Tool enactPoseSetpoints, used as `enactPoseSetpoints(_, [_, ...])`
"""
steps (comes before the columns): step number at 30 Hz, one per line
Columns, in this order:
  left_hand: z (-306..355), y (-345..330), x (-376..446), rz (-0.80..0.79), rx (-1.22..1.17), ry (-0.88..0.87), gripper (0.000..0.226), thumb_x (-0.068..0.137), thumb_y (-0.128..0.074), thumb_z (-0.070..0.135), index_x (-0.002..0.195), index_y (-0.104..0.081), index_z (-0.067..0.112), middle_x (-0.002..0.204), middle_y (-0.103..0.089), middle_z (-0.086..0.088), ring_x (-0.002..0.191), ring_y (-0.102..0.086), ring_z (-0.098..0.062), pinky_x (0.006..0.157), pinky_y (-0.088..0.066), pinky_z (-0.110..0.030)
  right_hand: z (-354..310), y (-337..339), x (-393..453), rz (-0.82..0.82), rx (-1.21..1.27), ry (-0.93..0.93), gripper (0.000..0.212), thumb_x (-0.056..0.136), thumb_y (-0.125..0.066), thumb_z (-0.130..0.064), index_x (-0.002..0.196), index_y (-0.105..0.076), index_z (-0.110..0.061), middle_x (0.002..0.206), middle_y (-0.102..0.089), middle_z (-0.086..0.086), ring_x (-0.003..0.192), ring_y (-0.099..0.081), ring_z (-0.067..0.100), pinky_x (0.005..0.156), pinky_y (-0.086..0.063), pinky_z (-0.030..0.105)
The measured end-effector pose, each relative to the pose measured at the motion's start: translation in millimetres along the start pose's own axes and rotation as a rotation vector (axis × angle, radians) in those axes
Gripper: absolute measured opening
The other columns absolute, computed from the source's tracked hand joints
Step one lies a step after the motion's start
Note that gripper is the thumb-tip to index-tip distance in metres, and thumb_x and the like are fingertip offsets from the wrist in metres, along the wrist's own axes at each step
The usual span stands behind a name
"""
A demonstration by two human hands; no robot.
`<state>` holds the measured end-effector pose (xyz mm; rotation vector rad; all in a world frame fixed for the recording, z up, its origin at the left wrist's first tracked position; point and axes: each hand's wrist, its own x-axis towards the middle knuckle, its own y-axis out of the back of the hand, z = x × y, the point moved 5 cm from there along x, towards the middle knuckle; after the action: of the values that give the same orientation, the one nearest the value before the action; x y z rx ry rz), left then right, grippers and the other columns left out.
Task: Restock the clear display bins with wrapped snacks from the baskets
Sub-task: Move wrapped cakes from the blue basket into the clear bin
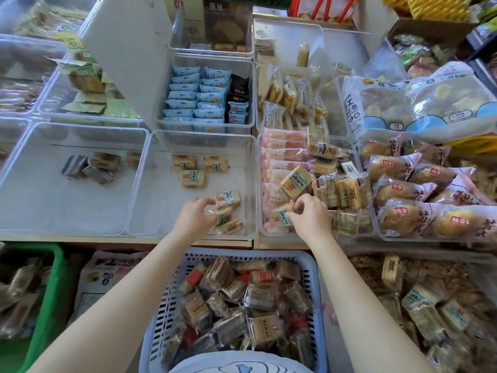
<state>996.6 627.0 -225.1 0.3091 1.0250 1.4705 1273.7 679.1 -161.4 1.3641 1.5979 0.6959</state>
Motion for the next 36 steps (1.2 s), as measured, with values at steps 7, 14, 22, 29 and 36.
enactPoseSetpoints(7, [73,8,-35,-0.028,-0.056,-0.342,0.066,0.087,-0.07,0.043,0.145,-0.041,0.031,0.136,-0.048,0.011,0.119,-0.049,-0.008,0.099,-0.045,-0.032,-23,27,-24,0.006,0.244,0.205,0.025,0.086,-0.076,-0.017,0.096,-0.053,-0.019,0.09,-0.061,-0.007,0.078,-0.055,0.003,0.062,-0.037,0.009])
enactPoseSetpoints(14, [104,21,-33,0.166,-0.054,-0.507,0.042,0.084,-0.076,0.035,0.124,-0.066,0.024,0.112,-0.068,0.007,0.096,-0.059,-0.01,0.085,-0.052,-0.032,-49,18,-21,-0.033,0.224,0.455,0.037,0.088,-0.072,-0.01,0.123,-0.062,-0.021,0.112,-0.066,-0.001,0.103,-0.063,0.015,0.089,-0.054,0.033])
enactPoseSetpoints(22, [19,9,3,0.198,0.119,-0.157,0.026,0.087,-0.069,0.023,0.111,-0.065,0.013,0.103,-0.065,-0.004,0.093,-0.06,-0.024,0.079,-0.054,-0.039,-25,13,31,0.035,-0.267,0.182,0.079,0.089,-0.073,-0.026,0.152,-0.025,-0.025,0.158,-0.019,0.019,0.12,-0.056,0.037,0.09,-0.056,0.045])
enactPoseSetpoints(29, [6,-1,11,0.117,0.132,-0.103,0.04,0.091,-0.065,0.038,0.12,-0.058,0.011,0.112,-0.061,-0.007,0.106,-0.057,-0.027,0.087,-0.051,-0.038,-30,0,36,0.025,-0.284,0.188,0.08,0.088,-0.073,-0.026,0.151,-0.024,-0.026,0.145,-0.033,0.013,0.116,-0.056,0.031,0.075,-0.053,0.039])
enactPoseSetpoints(36, [42,17,-21,0.22,0.089,-0.254,0.052,0.094,-0.055,0.05,0.135,-0.054,0.018,0.134,-0.055,-0.002,0.127,-0.045,-0.021,0.104,-0.04,-0.04,-50,12,-8,0.003,-0.066,0.43,0.105,0.081,-0.081,-0.028,0.157,-0.009,-0.036,0.147,-0.043,0.006,0.117,-0.057,0.028,0.08,-0.052,0.037])
